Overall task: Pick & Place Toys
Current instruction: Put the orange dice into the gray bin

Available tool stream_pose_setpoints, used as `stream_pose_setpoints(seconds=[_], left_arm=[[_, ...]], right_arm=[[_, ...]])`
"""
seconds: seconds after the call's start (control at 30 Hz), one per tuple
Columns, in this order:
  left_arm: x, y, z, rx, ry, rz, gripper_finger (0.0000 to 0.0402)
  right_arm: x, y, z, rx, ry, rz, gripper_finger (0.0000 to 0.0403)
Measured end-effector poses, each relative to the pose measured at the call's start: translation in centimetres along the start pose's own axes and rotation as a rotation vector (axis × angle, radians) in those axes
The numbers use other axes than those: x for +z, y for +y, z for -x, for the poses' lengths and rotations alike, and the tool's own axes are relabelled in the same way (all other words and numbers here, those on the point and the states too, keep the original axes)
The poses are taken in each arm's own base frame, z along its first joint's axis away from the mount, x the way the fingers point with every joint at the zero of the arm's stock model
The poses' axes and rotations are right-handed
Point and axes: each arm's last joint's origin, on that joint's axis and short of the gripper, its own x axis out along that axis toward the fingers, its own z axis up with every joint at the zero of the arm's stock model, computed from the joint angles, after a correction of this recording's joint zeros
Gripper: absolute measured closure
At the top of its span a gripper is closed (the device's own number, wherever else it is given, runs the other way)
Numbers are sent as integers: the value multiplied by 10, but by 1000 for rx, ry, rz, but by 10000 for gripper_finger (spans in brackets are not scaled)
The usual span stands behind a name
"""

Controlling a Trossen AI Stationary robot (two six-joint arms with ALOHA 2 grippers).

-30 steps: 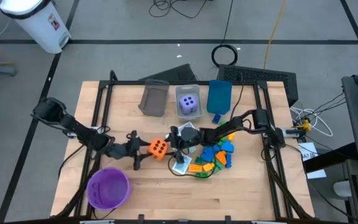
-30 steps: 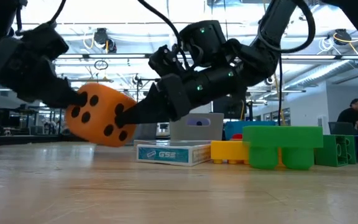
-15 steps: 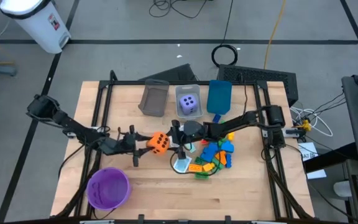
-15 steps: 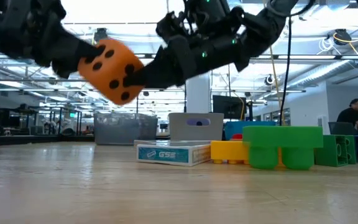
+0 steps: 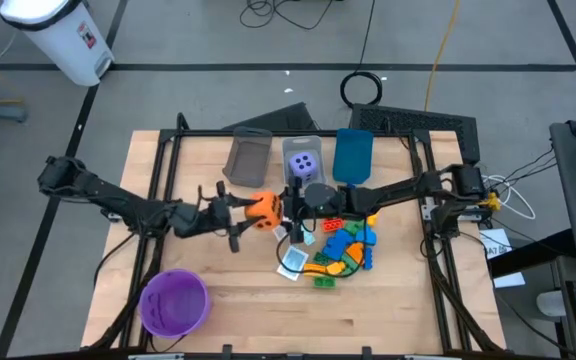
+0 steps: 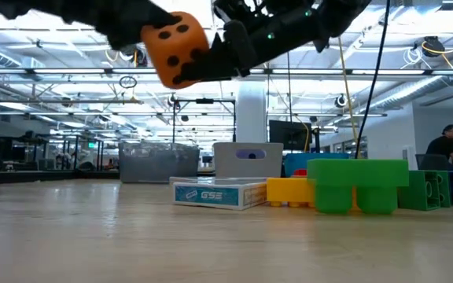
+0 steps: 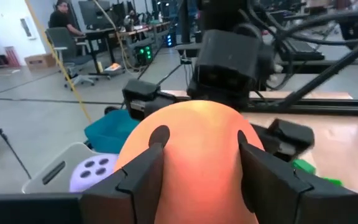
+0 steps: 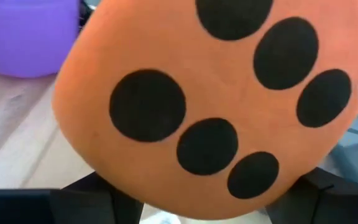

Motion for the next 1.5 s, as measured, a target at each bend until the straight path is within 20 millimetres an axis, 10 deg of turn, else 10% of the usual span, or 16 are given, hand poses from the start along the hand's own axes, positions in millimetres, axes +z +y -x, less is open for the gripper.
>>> stream_pose_setpoints(seconds=[0.6,1.5], left_arm=[[40,66,-38,4,-68,-52,195],[-29,128,-140,-2,55,98,195]], right_arm=[[22,-50,40,-224,35,31,150],[-46,-117,60,-317,469,-43,149]])
